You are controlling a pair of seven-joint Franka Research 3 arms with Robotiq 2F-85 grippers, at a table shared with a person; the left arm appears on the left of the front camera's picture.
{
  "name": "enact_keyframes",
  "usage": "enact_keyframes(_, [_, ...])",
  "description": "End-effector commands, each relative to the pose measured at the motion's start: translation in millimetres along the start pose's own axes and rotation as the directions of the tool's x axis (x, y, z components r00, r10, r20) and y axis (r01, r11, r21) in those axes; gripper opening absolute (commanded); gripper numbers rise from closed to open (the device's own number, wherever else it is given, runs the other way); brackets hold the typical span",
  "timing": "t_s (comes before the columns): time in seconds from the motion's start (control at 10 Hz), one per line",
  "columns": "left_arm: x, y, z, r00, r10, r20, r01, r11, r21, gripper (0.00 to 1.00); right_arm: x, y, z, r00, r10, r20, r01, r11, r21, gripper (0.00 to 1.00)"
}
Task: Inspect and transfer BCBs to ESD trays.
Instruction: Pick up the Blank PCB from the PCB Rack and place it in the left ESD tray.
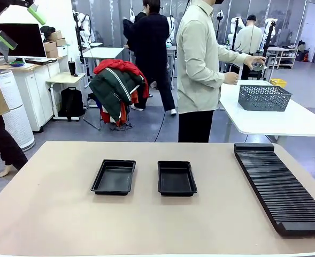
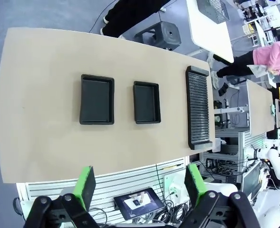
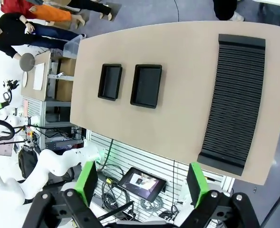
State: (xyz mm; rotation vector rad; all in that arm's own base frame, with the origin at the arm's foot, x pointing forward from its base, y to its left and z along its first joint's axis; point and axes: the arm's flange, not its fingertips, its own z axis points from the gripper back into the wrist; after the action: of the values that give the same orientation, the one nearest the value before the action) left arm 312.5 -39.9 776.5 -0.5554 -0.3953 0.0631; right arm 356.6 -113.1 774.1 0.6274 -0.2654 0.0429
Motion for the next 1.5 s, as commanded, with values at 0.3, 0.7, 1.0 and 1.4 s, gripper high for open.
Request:
enact_keyframes(0.3, [1.0, -4.5, 2.7, 1.000, 0.009, -0.010, -0.008, 0.997, 0.075, 1.00, -4.7, -1.3, 6.1, 1.000, -0.024, 0.006, 0.025, 0.997, -0.077, 1.00])
enact_keyframes(0.7, [3.5, -6.7, 3.9, 1.000, 0.009, -0.018, -0.007, 0.995, 0.095, 1.00, -5.7, -1.1, 8.3, 0.999, -0.050, 0.021, 0.052, 0.994, -0.100, 1.00])
enact_keyframes(1.0, [1.4, -2.5, -0.8, 1.000, -0.015, 0.001, 0.015, 0.998, 0.062, 1.00, -3.3, -3.6, 9.0, 1.000, -0.021, 0.005, 0.021, 0.997, -0.072, 1.00])
enact_keyframes(1.4, [1.4, -2.5, -0.8, 1.000, -0.015, 0.001, 0.015, 0.998, 0.062, 1.00, -3.3, -3.6, 9.0, 1.000, -0.021, 0.005, 0.021, 0.997, -0.072, 1.00])
